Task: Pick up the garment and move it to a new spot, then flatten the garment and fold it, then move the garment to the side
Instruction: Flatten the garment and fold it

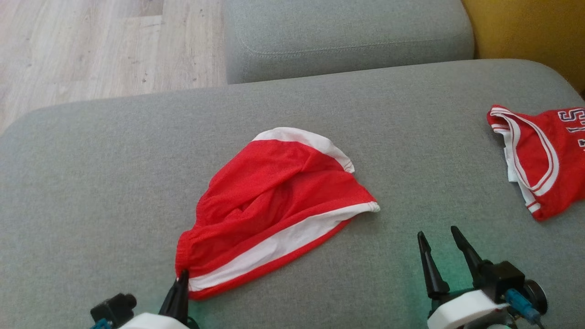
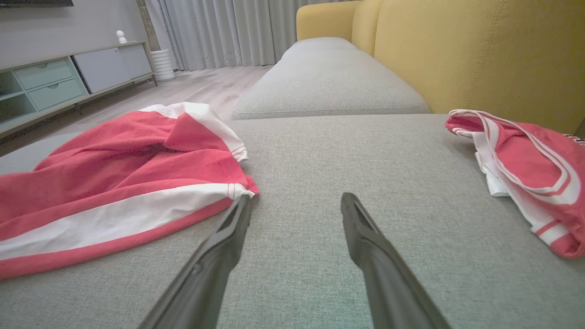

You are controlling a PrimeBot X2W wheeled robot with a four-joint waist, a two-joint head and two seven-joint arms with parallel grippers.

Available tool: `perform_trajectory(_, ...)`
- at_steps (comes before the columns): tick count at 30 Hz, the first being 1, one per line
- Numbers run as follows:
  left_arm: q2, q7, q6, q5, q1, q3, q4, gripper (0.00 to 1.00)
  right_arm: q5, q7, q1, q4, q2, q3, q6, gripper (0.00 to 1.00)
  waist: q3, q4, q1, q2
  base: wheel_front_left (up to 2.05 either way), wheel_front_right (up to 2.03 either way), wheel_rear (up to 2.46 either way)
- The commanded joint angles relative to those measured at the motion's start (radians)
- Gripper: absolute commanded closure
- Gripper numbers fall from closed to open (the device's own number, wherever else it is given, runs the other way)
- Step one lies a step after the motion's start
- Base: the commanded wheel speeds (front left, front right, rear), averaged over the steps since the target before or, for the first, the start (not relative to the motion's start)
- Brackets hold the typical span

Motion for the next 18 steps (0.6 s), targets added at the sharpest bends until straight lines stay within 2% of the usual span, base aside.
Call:
perform_trajectory(1,0.011,-0.019,-0.003,0.018,-0.061,0.047,-0.003,1.0,-0.011,-0.011,-0.021,-0.027,-0.005,0.023,-0.001,0.0,0.001,-0.001,0.0001,-0.0001,0.0,0.0,0.0)
perform_trajectory(3,0.016,-0.024,-0.003,0.051,-0.064,0.055,0.022,1.0,-0.014,-0.011,-0.017,-0.028,-0.005,0.015,-0.001,0.0,0.002,0.0,0.0001,-0.0001,0.0,0.0,0.0)
perform_trajectory(4,0.019,-0.026,-0.001,0.065,-0.063,0.058,0.028,0.89,-0.014,-0.011,-0.015,-0.029,-0.005,0.012,-0.001,0.0,0.002,0.0,0.0001,-0.0001,0.0,0.0,0.0)
perform_trajectory(5,0.022,-0.027,0.004,0.082,-0.063,0.062,0.034,0.69,-0.014,-0.011,-0.014,-0.03,-0.005,0.009,-0.001,0.0,0.002,0.002,0.0001,-0.0001,0.0,0.0,0.0)
perform_trajectory(6,0.024,-0.028,0.01,0.101,-0.063,0.066,0.038,0.22,-0.014,-0.011,-0.012,-0.031,-0.005,0.007,-0.001,0.0,0.001,0.004,0.0001,-0.0001,0.0,0.0,0.0)
perform_trajectory(7,0.028,-0.029,0.017,0.126,-0.063,0.072,0.039,0.0,-0.014,-0.011,-0.01,-0.031,-0.005,0.004,-0.001,0.0,0.0,0.007,0.0001,-0.0001,0.0,0.0,0.0)
perform_trajectory(13,0.006,-0.03,0.085,0.319,-0.006,0.227,-0.051,0.0,-0.011,-0.011,-0.01,-0.04,-0.005,-0.009,-0.001,0.0,-0.009,0.025,0.0001,-0.0001,0.0,0.0,0.0)
perform_trajectory(14,0.006,-0.03,0.085,0.319,-0.006,0.227,-0.051,0.0,-0.011,-0.011,-0.01,-0.04,-0.005,-0.009,-0.001,0.0,-0.009,0.025,0.0001,-0.0001,0.0,0.0,0.0)
perform_trajectory(18,-0.045,-0.03,0.112,0.475,0.072,0.346,-0.163,0.0,-0.013,-0.011,-0.012,-0.055,-0.005,-0.031,-0.001,0.0,-0.013,0.043,0.0001,-0.0001,0.0,0.0,0.0)
